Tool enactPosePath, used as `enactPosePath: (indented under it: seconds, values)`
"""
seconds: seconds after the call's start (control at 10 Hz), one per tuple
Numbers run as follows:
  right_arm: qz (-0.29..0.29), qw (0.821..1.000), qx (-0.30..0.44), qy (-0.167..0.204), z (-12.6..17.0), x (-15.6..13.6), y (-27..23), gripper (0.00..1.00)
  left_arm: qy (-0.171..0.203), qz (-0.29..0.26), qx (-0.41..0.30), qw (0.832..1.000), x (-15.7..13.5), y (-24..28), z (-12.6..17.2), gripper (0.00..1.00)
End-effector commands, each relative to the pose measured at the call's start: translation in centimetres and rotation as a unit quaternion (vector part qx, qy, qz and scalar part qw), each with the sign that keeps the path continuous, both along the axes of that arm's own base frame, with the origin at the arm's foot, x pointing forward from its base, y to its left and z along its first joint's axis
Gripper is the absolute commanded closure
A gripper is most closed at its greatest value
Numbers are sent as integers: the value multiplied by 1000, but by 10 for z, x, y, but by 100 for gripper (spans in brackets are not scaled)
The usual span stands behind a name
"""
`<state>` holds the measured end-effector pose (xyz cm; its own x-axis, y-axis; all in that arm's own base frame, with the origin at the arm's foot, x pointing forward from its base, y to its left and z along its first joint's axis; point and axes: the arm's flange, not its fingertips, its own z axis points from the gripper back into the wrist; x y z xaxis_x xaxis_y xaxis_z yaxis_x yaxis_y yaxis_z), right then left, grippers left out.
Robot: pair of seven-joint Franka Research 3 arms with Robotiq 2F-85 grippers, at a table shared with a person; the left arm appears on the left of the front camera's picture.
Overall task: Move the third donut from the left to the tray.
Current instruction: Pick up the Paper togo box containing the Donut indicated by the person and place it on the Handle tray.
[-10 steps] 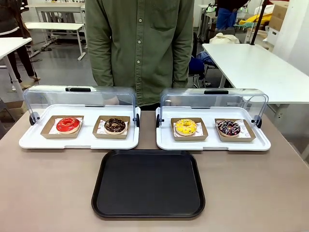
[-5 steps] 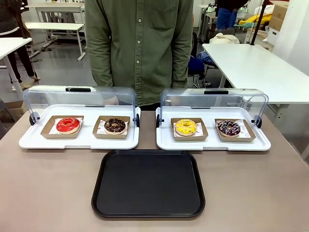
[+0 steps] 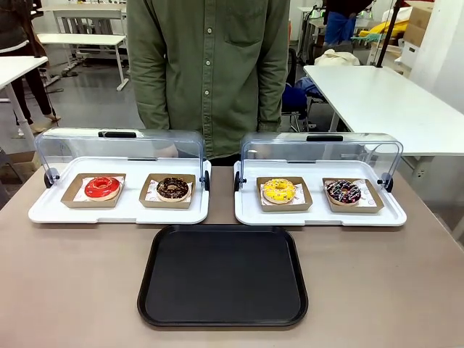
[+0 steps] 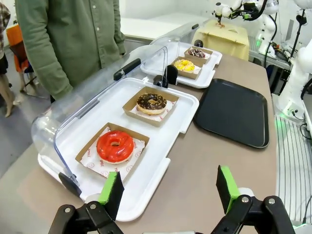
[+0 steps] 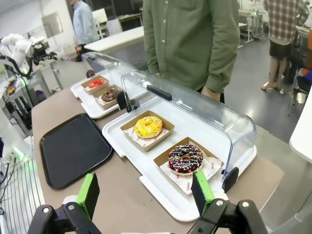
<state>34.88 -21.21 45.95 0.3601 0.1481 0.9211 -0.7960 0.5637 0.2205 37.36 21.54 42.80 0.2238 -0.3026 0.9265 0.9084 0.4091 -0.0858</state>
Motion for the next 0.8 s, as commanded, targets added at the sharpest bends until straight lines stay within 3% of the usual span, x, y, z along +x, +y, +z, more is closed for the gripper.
enactPosePath:
  seconds: [0.0, 0.7]
  values:
    - [2, 1000, 6, -18, 0, 2, -1, 0, -3, -2, -1, 1000, 1, 3, 2, 0]
    - [2, 1000, 6, -18, 0, 2, -1, 0, -3, -2, -1, 1000, 1, 3, 2, 0]
